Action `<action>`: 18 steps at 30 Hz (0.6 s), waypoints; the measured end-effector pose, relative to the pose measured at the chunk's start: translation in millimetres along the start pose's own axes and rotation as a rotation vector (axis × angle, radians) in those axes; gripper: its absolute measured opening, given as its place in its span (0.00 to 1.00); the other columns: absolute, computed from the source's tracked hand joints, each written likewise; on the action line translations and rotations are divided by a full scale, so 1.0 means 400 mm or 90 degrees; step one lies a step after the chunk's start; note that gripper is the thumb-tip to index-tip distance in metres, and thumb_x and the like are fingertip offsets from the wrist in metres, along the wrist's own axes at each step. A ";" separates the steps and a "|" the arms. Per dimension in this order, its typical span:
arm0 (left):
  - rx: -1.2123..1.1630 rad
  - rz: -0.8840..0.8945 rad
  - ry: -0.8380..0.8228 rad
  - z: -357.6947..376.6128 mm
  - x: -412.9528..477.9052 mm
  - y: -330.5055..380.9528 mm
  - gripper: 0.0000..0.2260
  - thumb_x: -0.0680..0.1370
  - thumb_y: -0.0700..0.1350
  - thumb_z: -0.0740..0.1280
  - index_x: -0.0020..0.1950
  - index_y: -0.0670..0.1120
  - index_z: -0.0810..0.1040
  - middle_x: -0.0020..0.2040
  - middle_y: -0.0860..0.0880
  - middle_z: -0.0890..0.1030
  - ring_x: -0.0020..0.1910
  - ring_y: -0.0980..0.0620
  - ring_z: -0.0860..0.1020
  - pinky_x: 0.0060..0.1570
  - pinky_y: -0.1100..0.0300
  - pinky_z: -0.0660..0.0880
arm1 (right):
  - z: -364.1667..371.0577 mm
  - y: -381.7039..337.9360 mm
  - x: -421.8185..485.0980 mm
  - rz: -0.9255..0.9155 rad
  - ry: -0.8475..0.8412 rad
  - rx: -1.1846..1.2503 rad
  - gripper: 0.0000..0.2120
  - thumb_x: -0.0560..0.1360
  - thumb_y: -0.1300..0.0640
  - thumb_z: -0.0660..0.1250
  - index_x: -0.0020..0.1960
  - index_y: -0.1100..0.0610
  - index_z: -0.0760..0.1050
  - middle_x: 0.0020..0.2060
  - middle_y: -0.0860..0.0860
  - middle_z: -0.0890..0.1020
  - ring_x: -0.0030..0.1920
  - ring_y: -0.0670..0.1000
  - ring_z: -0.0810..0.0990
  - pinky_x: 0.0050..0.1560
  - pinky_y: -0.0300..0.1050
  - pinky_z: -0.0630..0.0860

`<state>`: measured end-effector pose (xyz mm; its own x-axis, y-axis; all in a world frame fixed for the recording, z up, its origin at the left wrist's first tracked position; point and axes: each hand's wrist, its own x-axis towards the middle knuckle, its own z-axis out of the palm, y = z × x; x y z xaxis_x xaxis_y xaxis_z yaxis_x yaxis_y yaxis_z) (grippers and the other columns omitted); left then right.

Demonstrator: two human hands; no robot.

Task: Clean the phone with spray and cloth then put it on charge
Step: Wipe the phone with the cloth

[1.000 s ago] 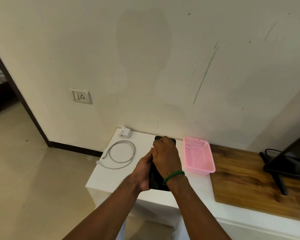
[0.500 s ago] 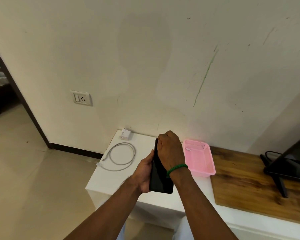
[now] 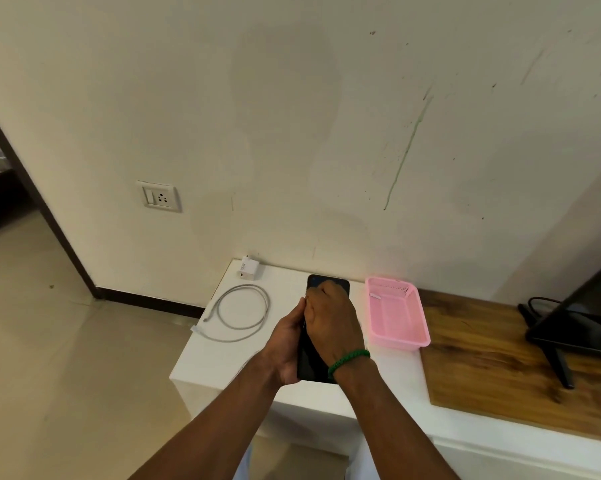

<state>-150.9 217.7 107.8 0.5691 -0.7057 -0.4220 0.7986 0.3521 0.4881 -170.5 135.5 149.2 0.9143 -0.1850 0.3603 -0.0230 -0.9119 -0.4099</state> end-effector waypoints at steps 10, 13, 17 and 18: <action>0.042 0.003 0.013 -0.009 0.005 0.003 0.27 0.78 0.64 0.54 0.56 0.44 0.81 0.49 0.40 0.82 0.46 0.42 0.80 0.52 0.47 0.76 | -0.042 0.050 0.066 0.038 0.067 -0.039 0.08 0.73 0.66 0.60 0.36 0.64 0.71 0.38 0.57 0.74 0.39 0.56 0.72 0.36 0.44 0.62; 0.053 0.002 0.011 -0.007 0.001 0.003 0.27 0.78 0.64 0.54 0.57 0.44 0.81 0.49 0.40 0.82 0.46 0.43 0.80 0.52 0.47 0.76 | -0.036 0.049 0.065 0.042 0.074 -0.036 0.08 0.74 0.66 0.59 0.35 0.64 0.70 0.38 0.57 0.74 0.38 0.54 0.70 0.36 0.44 0.62; 0.049 0.014 0.025 -0.001 0.000 0.009 0.28 0.74 0.64 0.59 0.61 0.44 0.80 0.56 0.40 0.81 0.54 0.41 0.79 0.62 0.45 0.71 | -0.023 0.036 0.058 0.051 0.044 -0.011 0.07 0.76 0.62 0.58 0.43 0.62 0.73 0.42 0.54 0.73 0.44 0.54 0.72 0.41 0.38 0.59; 0.045 0.010 0.018 0.000 0.000 0.011 0.29 0.73 0.64 0.60 0.64 0.43 0.78 0.60 0.39 0.79 0.58 0.40 0.77 0.66 0.44 0.68 | -0.020 0.026 0.054 0.037 0.038 -0.020 0.06 0.76 0.63 0.58 0.45 0.62 0.73 0.43 0.55 0.73 0.45 0.55 0.73 0.41 0.39 0.60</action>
<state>-147.5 219.2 109.9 0.5880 -0.6825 -0.4341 0.7739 0.3186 0.5474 -154.4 119.2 159.5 0.8856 -0.2586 0.3858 -0.0892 -0.9099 -0.4052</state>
